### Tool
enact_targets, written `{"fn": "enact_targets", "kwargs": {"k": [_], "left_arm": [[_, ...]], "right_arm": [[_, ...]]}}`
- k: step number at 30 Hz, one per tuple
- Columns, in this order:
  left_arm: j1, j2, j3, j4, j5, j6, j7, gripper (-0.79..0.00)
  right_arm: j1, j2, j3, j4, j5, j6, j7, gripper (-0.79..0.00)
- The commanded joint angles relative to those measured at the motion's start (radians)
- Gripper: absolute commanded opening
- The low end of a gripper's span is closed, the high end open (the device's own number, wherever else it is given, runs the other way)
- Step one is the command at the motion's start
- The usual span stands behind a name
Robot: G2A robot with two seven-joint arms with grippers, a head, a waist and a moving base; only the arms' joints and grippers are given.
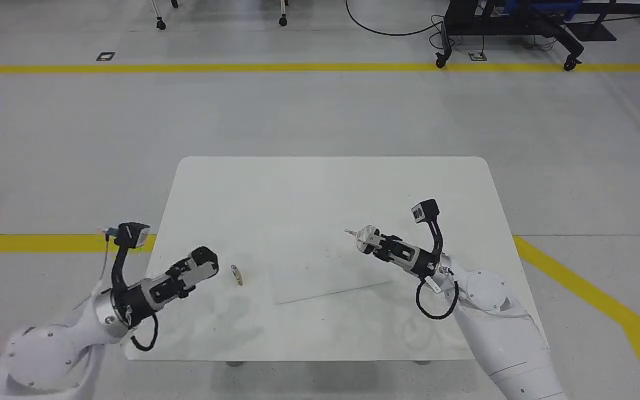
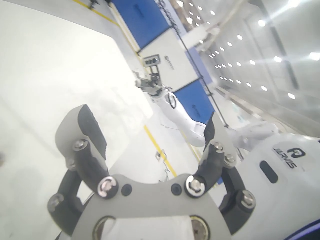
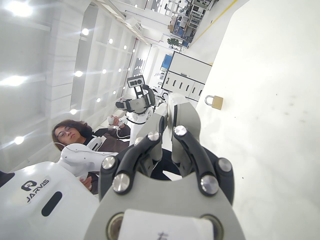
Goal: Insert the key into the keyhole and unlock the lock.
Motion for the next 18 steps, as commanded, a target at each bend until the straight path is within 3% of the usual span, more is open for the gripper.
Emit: {"fn": "enact_targets", "kwargs": {"k": [1,4,8,12,18], "left_arm": [[0.083,0.0,-0.062,-0.003,0.075,0.013,0.069,0.0],[0.132,-0.002,-0.045,0.004,0.202,0.05,0.136,0.0],[0.113,-0.002,0.042,0.006,0.498,0.18,0.208,0.0],[0.046,-0.005,0.17,0.025,0.72,0.303,0.25,0.0],[-0.09,-0.021,0.329,0.113,0.782,0.421,0.262,0.0]], "right_arm": [[0.0,0.0,0.0,0.0,0.0,0.0,0.0,-0.785],[0.0,0.0,0.0,0.0,0.0,0.0,0.0,-0.785],[0.0,0.0,0.0,0.0,0.0,0.0,0.0,-0.785],[0.0,0.0,0.0,0.0,0.0,0.0,0.0,-0.785],[0.0,0.0,0.0,0.0,0.0,0.0,0.0,-0.785]]}}
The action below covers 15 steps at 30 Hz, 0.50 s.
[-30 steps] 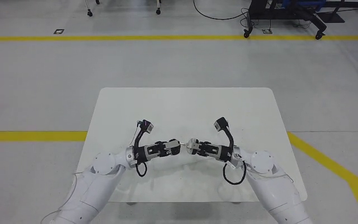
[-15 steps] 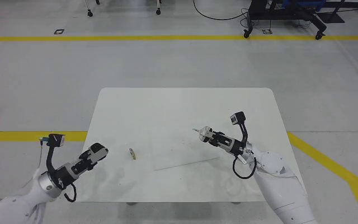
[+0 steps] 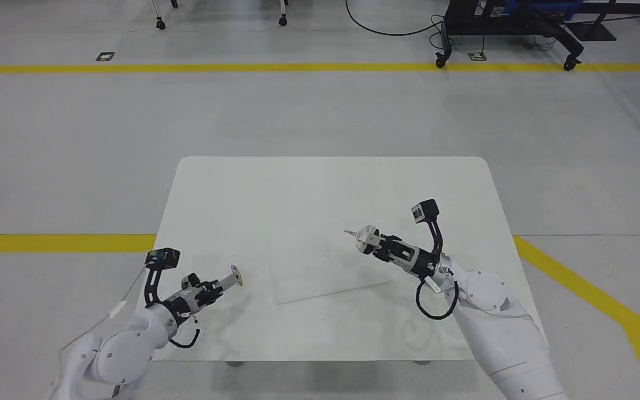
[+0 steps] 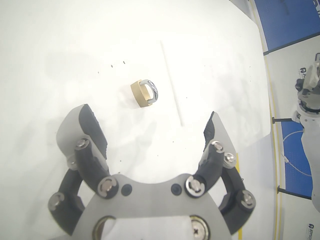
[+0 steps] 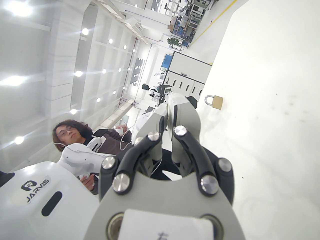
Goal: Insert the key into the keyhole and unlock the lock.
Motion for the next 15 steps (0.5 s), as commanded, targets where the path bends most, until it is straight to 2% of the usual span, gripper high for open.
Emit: {"fn": "enact_targets", "kwargs": {"k": [1,5,10,11,14,15], "left_arm": [[-0.042,-0.004,0.047,0.022,0.023,0.029,-0.011,0.0],[-0.107,-0.011,0.113,0.061,0.074,0.074,-0.03,-0.006],[-0.174,-0.019,0.166,0.118,0.098,0.115,-0.048,-0.083],[-0.182,-0.02,0.172,0.123,0.1,0.119,-0.047,-0.142],[-0.192,-0.022,0.182,0.128,0.095,0.121,-0.047,-0.397],[-0.194,-0.022,0.182,0.13,0.094,0.122,-0.045,-0.434]], "right_arm": [[0.0,0.0,0.0,0.0,0.0,0.0,0.0,-0.785],[0.0,0.0,0.0,0.0,0.0,0.0,0.0,-0.785],[0.0,0.0,0.0,0.0,0.0,0.0,0.0,-0.785],[0.0,0.0,0.0,0.0,0.0,0.0,0.0,-0.785],[0.0,0.0,0.0,0.0,0.0,0.0,0.0,-0.785],[0.0,0.0,0.0,0.0,0.0,0.0,0.0,-0.785]]}}
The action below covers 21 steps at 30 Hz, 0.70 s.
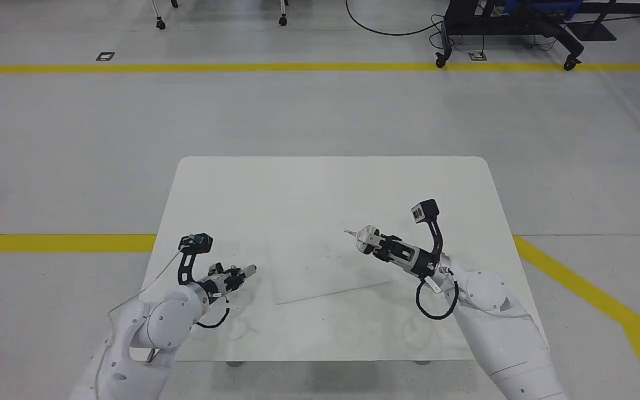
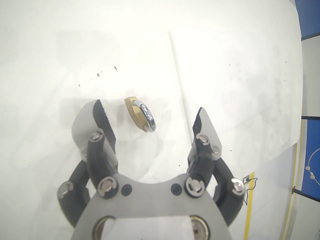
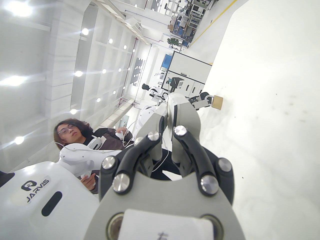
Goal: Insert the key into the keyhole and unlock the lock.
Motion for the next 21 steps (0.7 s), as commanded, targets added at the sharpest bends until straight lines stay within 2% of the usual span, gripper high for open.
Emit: {"fn": "enact_targets", "kwargs": {"k": [1,2,3,15,19,21], "left_arm": [[0.0,-0.001,0.002,0.004,-0.004,0.002,0.001,-0.505],[0.0,-0.001,0.004,0.008,-0.01,0.001,-0.004,-0.662],[-0.002,-0.001,0.006,0.011,-0.013,-0.002,-0.006,-0.785],[-0.001,-0.001,-0.015,0.024,-0.086,-0.031,-0.016,-0.785],[0.014,0.0,-0.048,0.009,-0.18,-0.113,0.003,-0.785],[0.028,-0.001,-0.084,0.0,-0.3,-0.191,0.028,-0.785]], "right_arm": [[0.0,0.0,0.0,0.0,0.0,0.0,0.0,-0.785],[0.0,0.0,0.0,0.0,0.0,0.0,0.0,-0.785],[0.0,0.0,0.0,0.0,0.0,0.0,0.0,-0.785],[0.0,0.0,0.0,0.0,0.0,0.0,0.0,-0.785],[0.0,0.0,0.0,0.0,0.0,0.0,0.0,-0.785],[0.0,0.0,0.0,0.0,0.0,0.0,0.0,-0.785]]}}
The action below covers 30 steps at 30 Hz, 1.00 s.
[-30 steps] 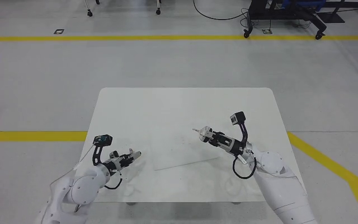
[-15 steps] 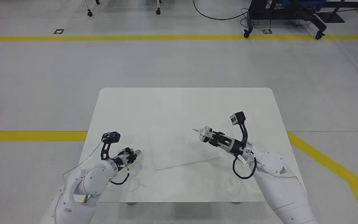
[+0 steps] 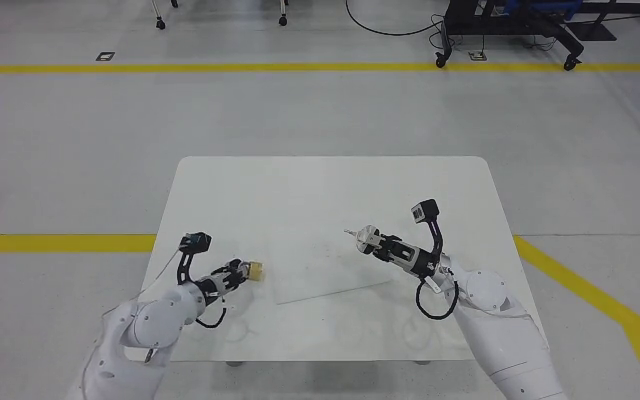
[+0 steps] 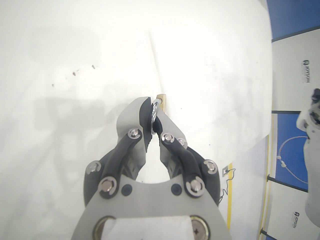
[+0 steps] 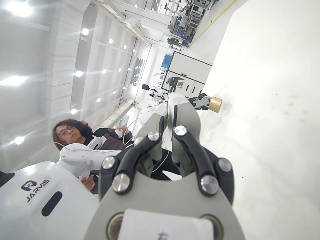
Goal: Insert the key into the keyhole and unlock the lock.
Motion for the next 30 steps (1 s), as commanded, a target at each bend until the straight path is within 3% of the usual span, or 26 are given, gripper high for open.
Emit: {"fn": "enact_targets", "kwargs": {"k": [1,4,8,17,23,30], "left_arm": [[0.017,0.0,-0.042,-0.002,-0.146,-0.096,0.02,-0.785],[0.035,0.002,-0.101,0.024,-0.363,-0.228,-0.003,-0.785],[0.018,0.001,-0.136,0.125,-0.723,-0.347,-0.142,-0.785],[-0.107,-0.015,-0.081,0.379,-1.191,-0.364,-0.435,-0.785],[-0.217,-0.036,0.011,0.53,-1.278,-0.314,-0.522,-0.785],[-0.304,-0.056,0.12,0.583,-1.179,-0.297,-0.502,-0.785]], "right_arm": [[0.0,0.0,0.0,0.0,0.0,0.0,0.0,-0.785],[0.0,0.0,0.0,0.0,0.0,0.0,0.0,-0.785],[0.0,0.0,0.0,0.0,0.0,0.0,0.0,-0.785],[0.0,0.0,0.0,0.0,0.0,0.0,0.0,-0.785],[0.0,0.0,0.0,0.0,0.0,0.0,0.0,-0.785],[0.0,0.0,0.0,0.0,0.0,0.0,0.0,-0.785]]}}
